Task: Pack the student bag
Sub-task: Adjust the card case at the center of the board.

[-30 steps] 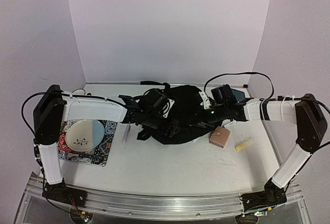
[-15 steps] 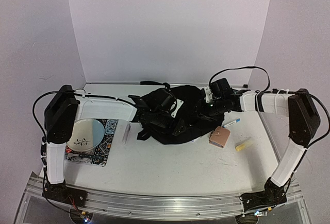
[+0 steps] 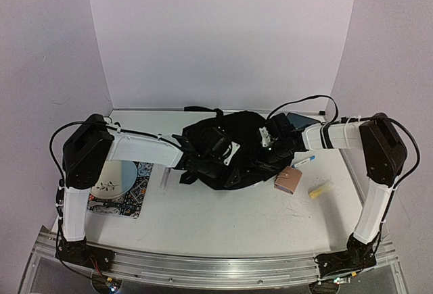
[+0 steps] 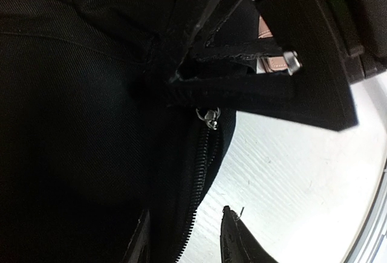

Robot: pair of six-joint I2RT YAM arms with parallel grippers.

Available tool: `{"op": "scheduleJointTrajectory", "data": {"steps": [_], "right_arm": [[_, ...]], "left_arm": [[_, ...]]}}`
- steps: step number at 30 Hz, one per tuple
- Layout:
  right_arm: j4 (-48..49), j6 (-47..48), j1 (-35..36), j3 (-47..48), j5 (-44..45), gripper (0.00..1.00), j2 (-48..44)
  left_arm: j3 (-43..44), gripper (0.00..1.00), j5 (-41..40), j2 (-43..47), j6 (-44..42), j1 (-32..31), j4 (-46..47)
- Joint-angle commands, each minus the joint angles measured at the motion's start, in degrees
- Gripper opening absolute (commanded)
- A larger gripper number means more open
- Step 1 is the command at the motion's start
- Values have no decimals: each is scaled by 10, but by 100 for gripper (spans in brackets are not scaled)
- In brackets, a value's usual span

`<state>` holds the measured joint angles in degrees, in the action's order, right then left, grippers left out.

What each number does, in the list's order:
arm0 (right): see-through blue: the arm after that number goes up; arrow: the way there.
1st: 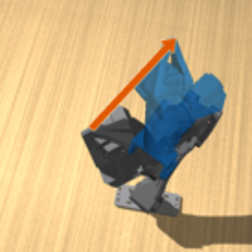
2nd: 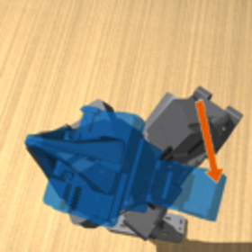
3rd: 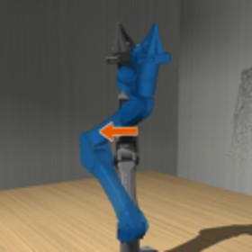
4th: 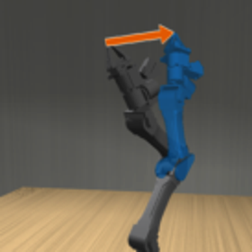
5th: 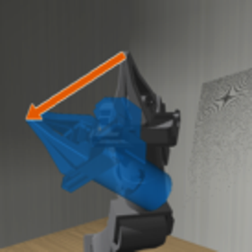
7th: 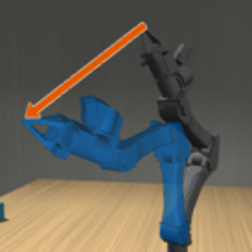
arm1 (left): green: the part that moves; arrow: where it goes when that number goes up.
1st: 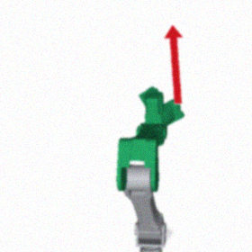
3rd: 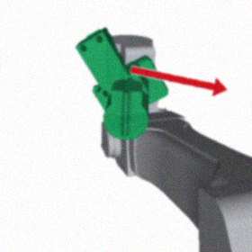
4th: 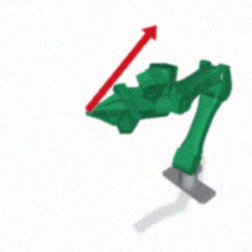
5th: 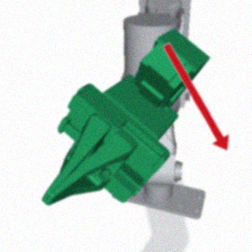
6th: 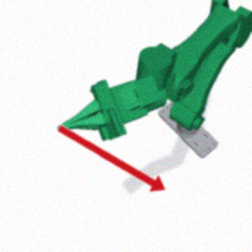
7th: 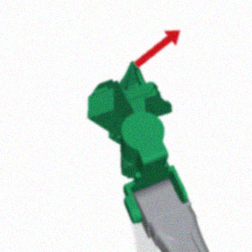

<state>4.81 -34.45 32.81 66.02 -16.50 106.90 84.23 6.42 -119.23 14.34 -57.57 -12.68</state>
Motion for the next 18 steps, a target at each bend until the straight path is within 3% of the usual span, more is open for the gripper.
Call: {"op": "scheduleJointTrajectory", "data": {"steps": [1, 11, 18], "right_arm": [[-29, 4, 14, 20, -30, 50, 18], [-47, 17, 26, 19, -25, 49, 34], [-62, 30, 36, 20, -36, 34, 31]], "left_arm": [[-19, 38, 19, 2, 3, -17, 21], [-51, 37, 18, 17, 19, -24, 49], [-62, 36, 17, 21, 29, -24, 63]]}}
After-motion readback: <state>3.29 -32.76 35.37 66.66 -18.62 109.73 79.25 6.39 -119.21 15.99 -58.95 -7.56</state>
